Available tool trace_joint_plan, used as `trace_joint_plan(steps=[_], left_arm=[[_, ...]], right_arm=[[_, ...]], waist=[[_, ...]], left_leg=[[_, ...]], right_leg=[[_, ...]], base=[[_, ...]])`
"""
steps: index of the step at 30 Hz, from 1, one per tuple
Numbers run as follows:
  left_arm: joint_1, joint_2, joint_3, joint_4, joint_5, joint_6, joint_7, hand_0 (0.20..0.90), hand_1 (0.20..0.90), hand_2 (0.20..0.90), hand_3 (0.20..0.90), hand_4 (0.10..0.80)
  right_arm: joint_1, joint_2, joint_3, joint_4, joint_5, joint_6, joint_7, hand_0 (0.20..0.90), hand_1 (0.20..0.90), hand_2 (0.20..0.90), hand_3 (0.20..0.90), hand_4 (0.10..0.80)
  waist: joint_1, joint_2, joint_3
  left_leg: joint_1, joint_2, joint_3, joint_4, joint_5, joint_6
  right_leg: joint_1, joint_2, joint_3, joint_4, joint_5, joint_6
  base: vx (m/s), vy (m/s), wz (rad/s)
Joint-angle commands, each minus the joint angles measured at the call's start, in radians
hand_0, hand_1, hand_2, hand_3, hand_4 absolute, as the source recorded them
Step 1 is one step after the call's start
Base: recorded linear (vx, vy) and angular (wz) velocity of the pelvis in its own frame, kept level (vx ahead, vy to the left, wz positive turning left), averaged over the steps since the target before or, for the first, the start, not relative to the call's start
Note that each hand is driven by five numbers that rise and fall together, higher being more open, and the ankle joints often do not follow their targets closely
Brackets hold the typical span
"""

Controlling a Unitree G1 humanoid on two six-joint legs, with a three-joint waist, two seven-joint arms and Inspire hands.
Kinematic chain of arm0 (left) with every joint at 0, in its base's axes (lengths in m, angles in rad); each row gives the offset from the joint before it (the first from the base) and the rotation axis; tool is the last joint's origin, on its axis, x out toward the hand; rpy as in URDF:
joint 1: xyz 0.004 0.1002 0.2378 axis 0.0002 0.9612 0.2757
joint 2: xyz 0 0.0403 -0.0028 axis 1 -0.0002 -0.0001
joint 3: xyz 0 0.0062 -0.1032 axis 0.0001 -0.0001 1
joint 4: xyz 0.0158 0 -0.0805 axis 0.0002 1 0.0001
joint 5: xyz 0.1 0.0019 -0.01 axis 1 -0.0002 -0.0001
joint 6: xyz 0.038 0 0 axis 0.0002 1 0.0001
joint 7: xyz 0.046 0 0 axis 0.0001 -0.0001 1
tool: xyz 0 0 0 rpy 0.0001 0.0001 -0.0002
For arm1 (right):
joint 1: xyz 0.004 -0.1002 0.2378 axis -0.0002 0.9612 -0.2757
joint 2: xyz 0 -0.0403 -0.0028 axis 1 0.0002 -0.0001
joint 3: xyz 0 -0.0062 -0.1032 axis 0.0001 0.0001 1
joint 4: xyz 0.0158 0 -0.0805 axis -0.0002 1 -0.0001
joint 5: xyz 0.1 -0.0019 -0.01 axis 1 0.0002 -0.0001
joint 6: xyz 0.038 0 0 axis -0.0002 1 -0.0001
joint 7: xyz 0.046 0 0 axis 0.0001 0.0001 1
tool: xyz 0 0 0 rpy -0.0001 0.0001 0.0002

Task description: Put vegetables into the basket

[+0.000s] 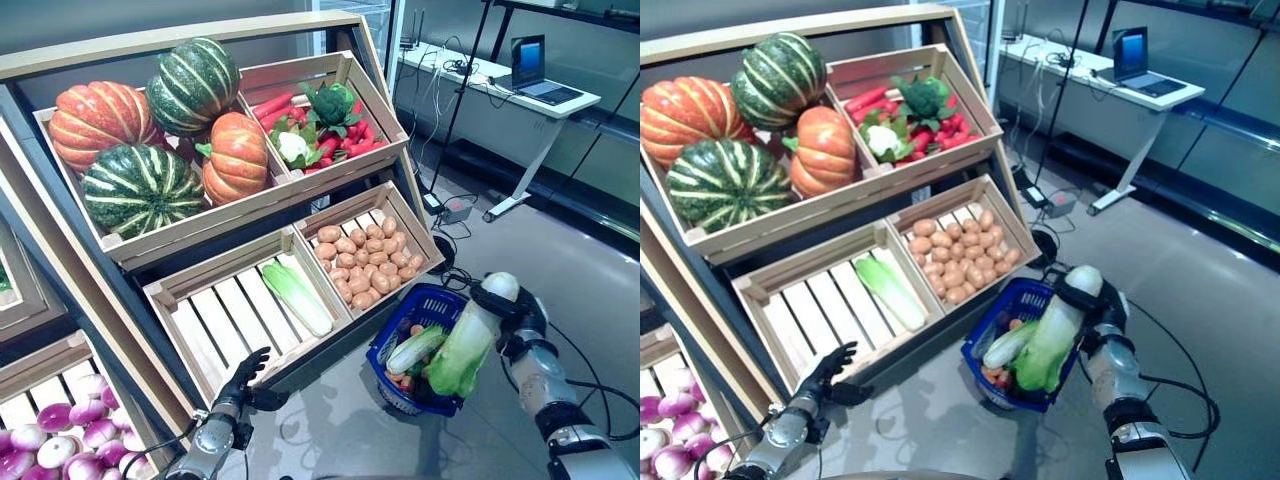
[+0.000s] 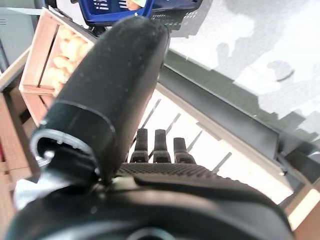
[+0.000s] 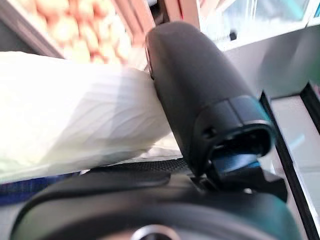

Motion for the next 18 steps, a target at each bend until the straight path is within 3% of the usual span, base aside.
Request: trace_joint_plan(steps=[1, 4, 7, 10, 13, 18], left_arm=[[-0.123, 0.040, -0.013, -0.054, -0.006, -0.095, 0.007, 0.900, 0.900, 0.900, 0.900, 0.800], [-0.112, 0.051, -0.021, -0.107, -0.057, -0.078, -0.028, 0.900, 0.900, 0.900, 0.900, 0.800], [-0.162, 0.060, -0.041, -0.157, -0.108, -0.074, -0.024, 0.900, 0.900, 0.900, 0.900, 0.800], [-0.226, 0.067, -0.053, -0.188, -0.115, -0.091, 0.026, 0.900, 0.900, 0.900, 0.900, 0.800], [-0.236, 0.086, -0.079, -0.259, -0.107, -0.134, 0.115, 0.900, 0.900, 0.900, 0.900, 0.800], [-0.260, 0.108, -0.094, -0.338, -0.105, -0.172, 0.169, 0.900, 0.900, 0.900, 0.900, 0.800]], right_arm=[[-0.262, -0.096, -0.070, 0.052, -0.060, -0.165, -0.090, 0.300, 0.300, 0.300, 0.300, 0.400], [-0.302, -0.124, -0.058, 0.062, -0.107, -0.168, -0.123, 0.300, 0.300, 0.300, 0.300, 0.400], [-0.395, -0.173, -0.027, 0.077, -0.123, -0.193, -0.145, 0.300, 0.300, 0.300, 0.300, 0.400], [-0.475, -0.223, -0.001, 0.094, -0.089, -0.228, -0.137, 0.300, 0.300, 0.300, 0.300, 0.400], [-0.544, -0.261, 0.028, 0.119, -0.047, -0.246, -0.125, 0.300, 0.300, 0.300, 0.300, 0.400], [-0.606, -0.280, 0.036, 0.135, -0.036, -0.263, -0.115, 0.300, 0.300, 0.300, 0.300, 0.400]], waist=[[0.035, -0.019, -0.020], [0.045, -0.017, 0.006], [0.058, -0.006, 0.083], [0.059, 0.004, 0.177], [0.068, 0.008, 0.238], [0.074, 0.032, 0.297]], left_leg=[[0.012, 0.002, -0.050, 0.002, -0.070, -0.001], [0.005, 0.007, -0.038, 0.028, -0.058, -0.004], [-0.140, 0.014, -0.069, 0.195, -0.081, -0.011], [-0.266, 0.027, -0.091, 0.362, -0.128, -0.013], [-0.389, 0.038, -0.119, 0.550, -0.216, -0.006], [-0.530, 0.025, -0.135, 0.737, -0.300, 0.004]], right_leg=[[0.012, -0.030, 0.002, 0.002, 0.016, -0.026], [0.001, -0.037, -0.003, 0.027, 0.014, -0.035], [-0.117, -0.060, -0.002, 0.189, -0.034, -0.052], [-0.240, -0.096, -0.010, 0.370, -0.090, -0.062], [-0.347, -0.132, -0.005, 0.546, -0.161, -0.084], [-0.488, -0.165, 0.017, 0.750, -0.229, -0.099]], base=[[0.098, -0.040, 0.00], [-0.009, -0.006, 0.00], [-0.356, 0.015, 0.00], [-0.351, -0.010, 0.07], [-0.213, -0.026, 0.03], [-0.130, 0.024, 0.02]])
